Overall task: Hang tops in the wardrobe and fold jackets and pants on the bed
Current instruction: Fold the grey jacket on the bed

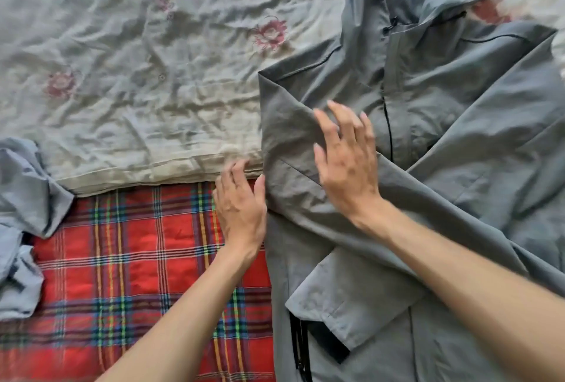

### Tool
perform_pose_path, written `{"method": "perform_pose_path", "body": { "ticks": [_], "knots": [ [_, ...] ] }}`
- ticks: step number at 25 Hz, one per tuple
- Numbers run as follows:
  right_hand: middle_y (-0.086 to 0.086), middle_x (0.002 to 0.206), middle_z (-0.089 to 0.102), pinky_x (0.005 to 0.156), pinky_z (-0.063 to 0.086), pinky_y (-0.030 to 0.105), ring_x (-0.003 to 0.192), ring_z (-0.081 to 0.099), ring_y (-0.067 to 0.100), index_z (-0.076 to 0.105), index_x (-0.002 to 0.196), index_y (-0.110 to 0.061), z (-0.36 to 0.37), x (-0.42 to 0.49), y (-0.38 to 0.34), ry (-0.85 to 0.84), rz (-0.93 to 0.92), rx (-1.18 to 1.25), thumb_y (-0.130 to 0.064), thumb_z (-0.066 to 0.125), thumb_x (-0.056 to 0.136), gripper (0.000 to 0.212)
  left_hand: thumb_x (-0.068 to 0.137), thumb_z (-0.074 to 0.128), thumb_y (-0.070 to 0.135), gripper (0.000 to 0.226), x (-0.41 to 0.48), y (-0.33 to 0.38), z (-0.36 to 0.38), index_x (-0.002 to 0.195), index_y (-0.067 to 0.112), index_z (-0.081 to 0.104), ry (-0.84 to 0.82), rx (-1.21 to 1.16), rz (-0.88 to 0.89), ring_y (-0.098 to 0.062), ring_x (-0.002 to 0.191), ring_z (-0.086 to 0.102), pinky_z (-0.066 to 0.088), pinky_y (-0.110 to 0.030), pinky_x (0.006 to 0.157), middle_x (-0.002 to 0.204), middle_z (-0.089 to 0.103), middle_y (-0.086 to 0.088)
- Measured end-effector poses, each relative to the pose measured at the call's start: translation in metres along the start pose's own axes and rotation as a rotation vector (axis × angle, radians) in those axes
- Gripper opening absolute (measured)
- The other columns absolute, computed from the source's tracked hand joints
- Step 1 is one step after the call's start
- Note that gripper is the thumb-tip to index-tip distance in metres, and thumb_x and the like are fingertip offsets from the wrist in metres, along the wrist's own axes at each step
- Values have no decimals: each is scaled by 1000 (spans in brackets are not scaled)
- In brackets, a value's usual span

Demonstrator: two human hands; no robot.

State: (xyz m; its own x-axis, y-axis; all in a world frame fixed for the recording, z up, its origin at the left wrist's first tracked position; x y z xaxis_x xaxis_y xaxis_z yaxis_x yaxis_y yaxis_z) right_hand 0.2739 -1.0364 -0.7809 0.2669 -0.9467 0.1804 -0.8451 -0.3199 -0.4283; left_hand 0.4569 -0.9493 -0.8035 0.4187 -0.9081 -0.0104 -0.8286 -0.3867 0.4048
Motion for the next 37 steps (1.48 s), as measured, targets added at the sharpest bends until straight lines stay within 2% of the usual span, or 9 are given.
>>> {"method": "perform_pose_path", "body": {
  "ticks": [4, 8, 11, 16, 22, 26, 31, 34, 37],
  "knots": [
    [19, 159, 26, 121, 17, 52, 148, 24, 33, 39, 151, -20, -1, -139, 74, -192, 152, -303, -44, 51, 92, 65, 99, 30, 58, 68, 64, 90, 67, 156, 21, 25, -231, 229, 561, -31, 150, 19, 15, -44, 122, 163, 20, -12],
    [22, 159, 24, 120, 16, 55, 148, 22, 39, 36, 152, -14, -49, -223, 165, -229, 407, -468, -48, 35, 96, 65, 96, 18, 64, 74, 91, 82, 107, 158, 24, 13, -345, 426, 518, -30, 153, 5, 1, -46, 122, 166, 9, -12],
    [24, 158, 27, 120, 15, 57, 147, 23, 40, 34, 152, -9, -97, -255, 202, -171, 497, -506, -46, 33, 99, 65, 102, 31, 51, 69, 69, 103, 86, 158, 15, 14, -210, 369, 513, -34, 152, 5, 4, -49, 123, 165, 7, -17],
    [19, 135, 54, 113, 29, 50, 126, 49, 38, 51, 139, -7, -123, -253, 223, -34, 529, -395, -39, 40, 101, 51, 100, 43, 53, 68, -78, 192, 108, 155, 16, 30, -323, 252, 1174, -36, 151, 16, 17, -55, 120, 162, 22, -16],
    [17, 56, 60, 57, 42, 40, 53, 56, 38, 61, 82, -9, -154, -261, 275, -62, 665, -353, -36, 47, 100, 35, 97, 26, 66, 73, -92, 179, 151, 156, 23, 27, -412, 408, 1108, -36, 152, 12, 12, -56, 121, 164, 18, -13],
    [15, 94, 60, 81, 41, 48, 87, 56, 36, 59, 104, -11, -158, -254, 272, 75, 721, -471, -17, 59, 94, 11, 96, 28, 66, 75, -95, 183, 155, 156, 22, 26, -416, 423, 1084, -38, 152, 9, 10, -57, 121, 163, 13, -20],
    [18, 148, 40, 119, 22, 49, 139, 35, 34, 45, 146, -12, -84, -230, 192, -115, 187, -289, -37, 49, 96, 56, 93, 30, 69, 81, -95, 183, 152, 157, 19, 23, -432, 431, 1070, -41, 151, 7, 13, -60, 119, 161, 8, -29],
    [21, 157, 29, 121, 18, 49, 147, 22, 39, 35, 153, -15, -69, -253, 224, -342, 253, -316, -49, 43, 95, 68, 89, 26, 78, 92, -93, 182, 152, 158, 17, 19, -463, 482, 983, -42, 151, 4, 11, -61, 119, 160, 8, -33],
    [17, 141, 49, 112, 31, 47, 132, 44, 38, 56, 137, -14, -102, -239, 231, -286, 237, -251, -40, 47, 94, 51, 93, 19, 74, 87, -94, 186, 145, 156, 14, 24, -478, 437, 899, -41, 150, 11, 15, -61, 118, 159, 13, -31]
  ]
}}
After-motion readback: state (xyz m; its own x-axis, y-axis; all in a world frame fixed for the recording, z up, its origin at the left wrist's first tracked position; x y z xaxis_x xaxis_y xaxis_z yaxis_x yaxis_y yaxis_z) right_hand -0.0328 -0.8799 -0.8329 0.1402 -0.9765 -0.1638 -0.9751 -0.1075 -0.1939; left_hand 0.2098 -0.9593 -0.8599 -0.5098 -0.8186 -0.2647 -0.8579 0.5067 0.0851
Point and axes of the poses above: each hand's wrist, its own x-axis towards the middle knuckle, its own z-axis out of the palm, y = z × x, the point moved 8 cm from there along x, towards the middle knuckle
